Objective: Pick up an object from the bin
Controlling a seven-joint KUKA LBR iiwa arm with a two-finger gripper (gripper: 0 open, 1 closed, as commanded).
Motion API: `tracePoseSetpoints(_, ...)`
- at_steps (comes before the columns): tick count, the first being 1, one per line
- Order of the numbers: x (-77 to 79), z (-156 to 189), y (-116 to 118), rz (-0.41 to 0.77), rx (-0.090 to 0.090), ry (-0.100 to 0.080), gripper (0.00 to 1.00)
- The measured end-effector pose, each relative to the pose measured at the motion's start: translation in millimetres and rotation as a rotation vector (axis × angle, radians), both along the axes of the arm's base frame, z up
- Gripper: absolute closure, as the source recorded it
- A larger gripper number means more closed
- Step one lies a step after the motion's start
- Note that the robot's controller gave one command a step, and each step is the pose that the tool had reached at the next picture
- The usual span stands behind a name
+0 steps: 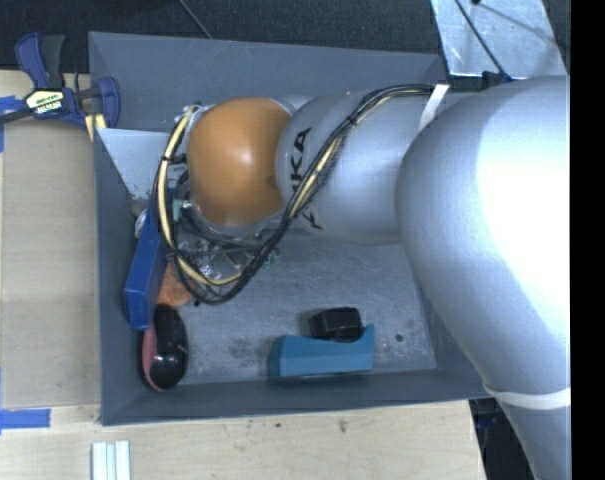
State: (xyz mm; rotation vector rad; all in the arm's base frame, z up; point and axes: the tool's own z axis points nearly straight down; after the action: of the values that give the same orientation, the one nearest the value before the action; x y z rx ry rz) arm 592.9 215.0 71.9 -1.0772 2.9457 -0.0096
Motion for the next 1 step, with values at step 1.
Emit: tracePoseSetpoints(1,0.2,0.4,-0.3,-0.001,0.001,0.0,1.0)
